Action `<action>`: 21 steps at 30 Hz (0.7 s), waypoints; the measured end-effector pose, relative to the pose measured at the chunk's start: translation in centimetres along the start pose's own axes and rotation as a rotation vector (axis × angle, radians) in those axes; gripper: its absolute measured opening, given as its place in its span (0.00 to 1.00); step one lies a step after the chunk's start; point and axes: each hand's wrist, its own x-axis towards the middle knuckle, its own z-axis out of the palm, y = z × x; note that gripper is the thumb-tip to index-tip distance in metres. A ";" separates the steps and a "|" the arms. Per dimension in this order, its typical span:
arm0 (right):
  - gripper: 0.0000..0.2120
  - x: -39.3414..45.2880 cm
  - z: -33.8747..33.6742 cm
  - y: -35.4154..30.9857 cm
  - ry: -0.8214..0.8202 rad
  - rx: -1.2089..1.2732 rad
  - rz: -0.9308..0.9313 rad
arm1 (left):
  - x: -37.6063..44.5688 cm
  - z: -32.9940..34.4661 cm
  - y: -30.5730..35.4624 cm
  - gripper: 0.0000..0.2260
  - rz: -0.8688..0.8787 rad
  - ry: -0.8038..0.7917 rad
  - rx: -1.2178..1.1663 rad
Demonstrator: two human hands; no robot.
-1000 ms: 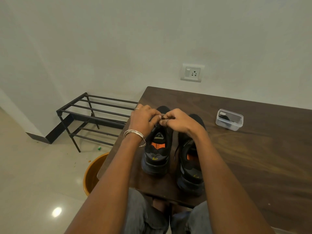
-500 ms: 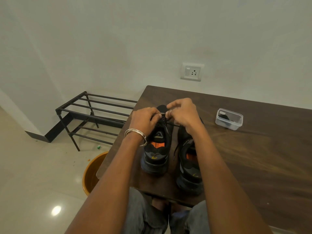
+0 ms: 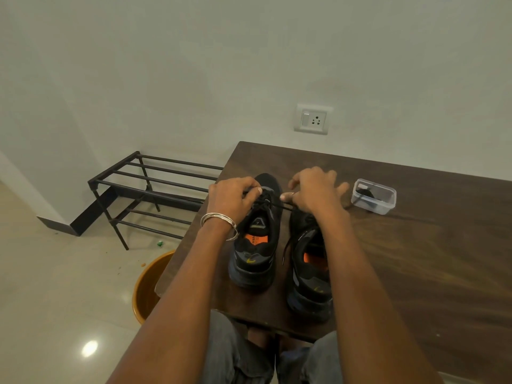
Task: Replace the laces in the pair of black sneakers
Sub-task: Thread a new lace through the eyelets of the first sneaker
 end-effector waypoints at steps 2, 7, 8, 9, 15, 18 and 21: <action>0.16 -0.3 0.3 -1.2 -0.060 0.098 -0.093 | 0.1 0.0 0.0 0.07 0.005 -0.001 0.029; 0.04 0.3 1.3 -1.9 0.009 0.204 -0.185 | -0.1 -0.7 -0.1 0.08 -0.009 -0.025 0.085; 0.04 0.4 1.5 -1.9 -0.002 0.244 -0.191 | -0.2 -1.1 -0.2 0.09 -0.031 -0.033 0.106; 0.04 0.5 1.7 -1.8 -0.011 0.276 -0.197 | -0.2 -1.5 -0.5 0.10 -0.060 -0.036 0.136; 0.07 0.7 1.8 -1.2 -0.120 0.328 -0.218 | -0.6 -4.2 -2.7 0.14 -0.321 0.052 0.344; 0.07 0.5 1.7 -1.2 -0.172 0.357 -0.243 | -0.9 -3.8 -2.5 0.17 -0.290 -0.101 0.355; 0.06 0.4 1.5 -1.4 -0.203 0.369 -0.235 | -0.6 -2.8 -1.9 0.19 -0.169 -0.210 0.140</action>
